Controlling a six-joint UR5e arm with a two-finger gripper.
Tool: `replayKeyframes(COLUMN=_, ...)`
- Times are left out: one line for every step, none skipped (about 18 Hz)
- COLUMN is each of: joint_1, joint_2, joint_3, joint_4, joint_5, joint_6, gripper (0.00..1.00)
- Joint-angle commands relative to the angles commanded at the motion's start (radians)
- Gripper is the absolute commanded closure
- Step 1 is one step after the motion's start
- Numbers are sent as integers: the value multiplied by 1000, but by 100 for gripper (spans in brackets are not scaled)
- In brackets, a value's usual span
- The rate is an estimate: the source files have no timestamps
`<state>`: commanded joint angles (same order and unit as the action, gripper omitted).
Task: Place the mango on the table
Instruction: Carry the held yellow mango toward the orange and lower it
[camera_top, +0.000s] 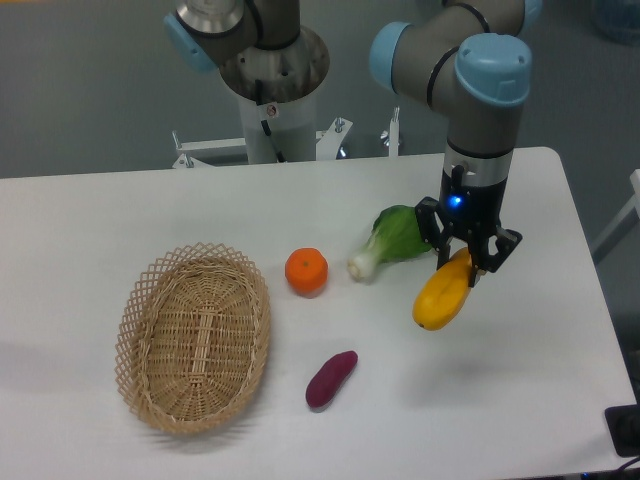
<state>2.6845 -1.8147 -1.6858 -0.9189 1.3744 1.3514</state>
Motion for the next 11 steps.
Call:
replayKeyframes(joint_1=-2, joint_2=-2, joint_3=-6, joint_4=3, joint_5=5, joint_6=0, gripper=55)
replayKeyframes(joint_1=-2, joint_2=0, joint_3=-21, joint_4=11, joint_5=9, joint_6=0, gripper=55)
replayKeyframes(joint_1=-2, joint_2=-2, joint_3=-26, joint_4=12, joint_5=11, joint_6=2, gripper=55)
replayKeyframes(joint_1=-3, joint_2=-3, joint_3=-31, joint_4=11, joint_5=11, joint_6=0, gripper=55)
replayKeyframes(joint_1=-5, joint_2=-5, joint_3=-43, joint_4=11, joint_5=12, joint_6=2, gripper=55)
replayKeyframes(joint_1=-5, joint_2=-6, joint_3=-63, joint_4=14, joint_5=20, joint_6=12, gripper=55)
replayKeyframes(joint_1=-8, joint_2=-8, joint_3=-77, joint_4=14, joint_5=41, joint_6=50, gripper=55)
replayKeyframes(joint_1=-15, joint_2=-11, joint_3=-89, joint_4=14, joint_5=66, joint_6=76, gripper=55)
replayKeyframes(joint_1=-32, joint_2=-14, joint_3=-100, joint_4=15, joint_5=86, joint_6=80, gripper=55)
replayKeyframes(joint_1=-46, joint_2=-17, joint_3=-107, joint_4=15, joint_5=100, joint_6=78, gripper=55)
replayKeyframes(joint_1=-52, joint_2=-18, joint_3=-113, joint_4=17, joint_5=106, joint_6=75, gripper=55)
